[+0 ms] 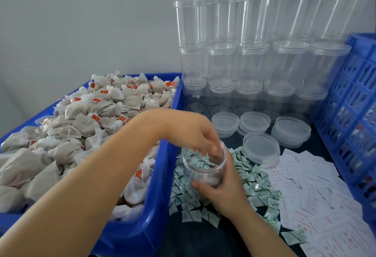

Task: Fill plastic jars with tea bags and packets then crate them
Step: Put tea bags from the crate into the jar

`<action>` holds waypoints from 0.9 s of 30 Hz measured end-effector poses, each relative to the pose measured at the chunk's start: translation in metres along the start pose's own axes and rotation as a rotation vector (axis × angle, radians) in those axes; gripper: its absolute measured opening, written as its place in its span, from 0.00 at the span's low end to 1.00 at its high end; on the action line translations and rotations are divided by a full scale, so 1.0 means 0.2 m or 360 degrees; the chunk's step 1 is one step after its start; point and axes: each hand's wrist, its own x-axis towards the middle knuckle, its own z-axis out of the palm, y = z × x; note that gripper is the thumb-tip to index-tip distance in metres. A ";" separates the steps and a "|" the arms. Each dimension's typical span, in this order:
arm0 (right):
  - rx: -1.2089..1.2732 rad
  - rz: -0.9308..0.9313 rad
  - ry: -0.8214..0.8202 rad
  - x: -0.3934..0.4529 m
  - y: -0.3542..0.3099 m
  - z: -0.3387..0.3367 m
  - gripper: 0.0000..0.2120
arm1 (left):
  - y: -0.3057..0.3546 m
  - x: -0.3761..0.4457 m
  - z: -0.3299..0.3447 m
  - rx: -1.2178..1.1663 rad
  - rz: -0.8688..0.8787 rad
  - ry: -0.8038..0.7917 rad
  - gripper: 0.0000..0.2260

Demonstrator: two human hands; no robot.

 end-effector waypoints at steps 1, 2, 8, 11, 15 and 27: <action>-0.0006 0.0014 0.0010 0.00 0.00 0.00 0.42 | -0.03 -0.05 -0.03 -0.0177 0.0036 0.0139 0.08; -0.0009 0.0036 0.0019 0.00 -0.01 0.00 0.42 | -0.08 -0.08 -0.05 -0.0298 0.0056 0.0336 0.07; -0.0023 0.0062 0.0019 -0.01 0.00 -0.01 0.43 | -0.36 -0.04 0.04 -0.0220 -0.0278 0.1150 0.05; -0.0027 0.0068 0.0007 -0.01 -0.01 -0.01 0.43 | -0.48 0.01 0.12 -0.0055 -0.0499 0.1357 0.10; 0.0017 0.0044 -0.0008 -0.02 -0.03 -0.01 0.41 | -0.58 0.06 0.20 0.0388 -0.0742 0.1263 0.20; 0.0054 0.0001 -0.0039 -0.03 -0.05 -0.01 0.42 | -0.65 0.10 0.29 0.0687 -0.1120 0.0535 0.13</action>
